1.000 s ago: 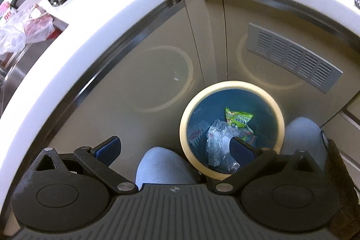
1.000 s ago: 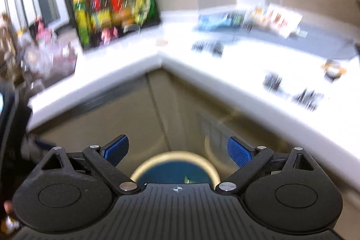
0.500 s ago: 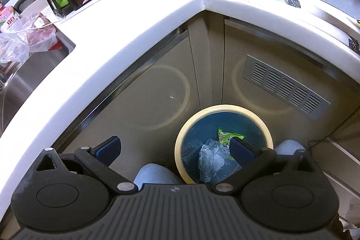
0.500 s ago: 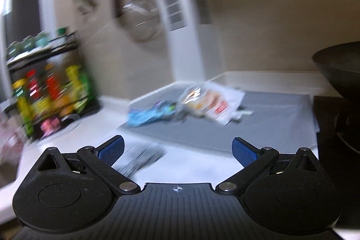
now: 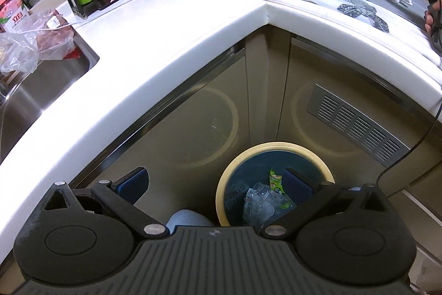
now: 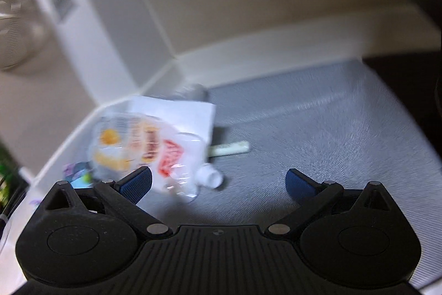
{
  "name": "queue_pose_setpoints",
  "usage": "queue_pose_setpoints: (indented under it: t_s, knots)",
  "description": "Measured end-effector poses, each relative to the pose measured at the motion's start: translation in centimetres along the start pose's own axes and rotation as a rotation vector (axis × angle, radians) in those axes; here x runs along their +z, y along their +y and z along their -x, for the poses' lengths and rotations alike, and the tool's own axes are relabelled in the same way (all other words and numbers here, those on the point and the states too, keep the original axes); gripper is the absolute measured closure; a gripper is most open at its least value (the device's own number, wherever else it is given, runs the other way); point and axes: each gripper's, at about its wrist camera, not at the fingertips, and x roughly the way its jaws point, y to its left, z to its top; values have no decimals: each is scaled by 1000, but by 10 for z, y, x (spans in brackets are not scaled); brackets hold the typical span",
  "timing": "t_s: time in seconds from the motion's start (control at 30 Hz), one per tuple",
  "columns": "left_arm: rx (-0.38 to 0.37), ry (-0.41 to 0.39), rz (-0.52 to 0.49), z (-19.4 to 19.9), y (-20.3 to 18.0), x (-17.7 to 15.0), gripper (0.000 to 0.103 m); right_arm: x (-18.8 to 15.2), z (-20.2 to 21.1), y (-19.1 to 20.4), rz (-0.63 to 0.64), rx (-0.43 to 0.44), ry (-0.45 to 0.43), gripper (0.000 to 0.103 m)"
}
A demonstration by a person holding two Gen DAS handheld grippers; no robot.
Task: Collect trash
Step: 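Raise the right tool to the milk pouch on the mat and grasp it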
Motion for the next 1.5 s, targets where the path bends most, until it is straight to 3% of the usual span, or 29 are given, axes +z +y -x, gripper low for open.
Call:
queue_pose_setpoints:
  t_s: [0.07,0.17,0.23,0.43,0.73,0.87,0.9,0.93,1.0,1.07,1.13,1.3,1.37,1.47,1.5]
  knots:
    - [-2,4,1,-3,1,1,0,0,-9,7,34,-8,19,2]
    - [-5,13,-1,-7,1,3,0,-4,-9,13,64,3,14,34]
    - [-8,15,-2,-9,-1,3,0,-7,-7,14,64,25,29,76]
    - [-5,6,-24,-6,-7,-1,0,-21,26,15,47,48,75,83]
    - [-21,-20,-28,5,-11,-3,0,-62,120,-14,130,93,72,83]
    - [-30,-29,-50,8,-17,-4,0,-73,153,-31,198,54,44,80]
    - [-33,-30,-54,9,-19,-4,0,-75,159,-32,239,50,28,64]
    - [-37,-31,-57,10,-21,-4,0,-76,164,-32,282,46,6,33]
    - [-43,-37,-62,12,-24,-4,0,-76,174,-31,367,47,-66,5]
    - [-43,-48,-70,15,-27,-5,0,-74,176,-27,452,67,-120,5]
    - [-37,-52,-79,16,-30,-4,0,-69,164,-18,511,90,-117,3]
    - [-20,-52,-89,18,-34,1,0,-58,106,4,554,72,57,2]
    - [-6,-69,-95,21,-35,6,0,-54,87,8,548,-2,128,5]
    - [2,-98,-102,24,-36,22,0,-48,76,0,482,19,149,11]
    - [1,-105,-105,24,-37,29,0,-48,75,-1,492,11,132,20]
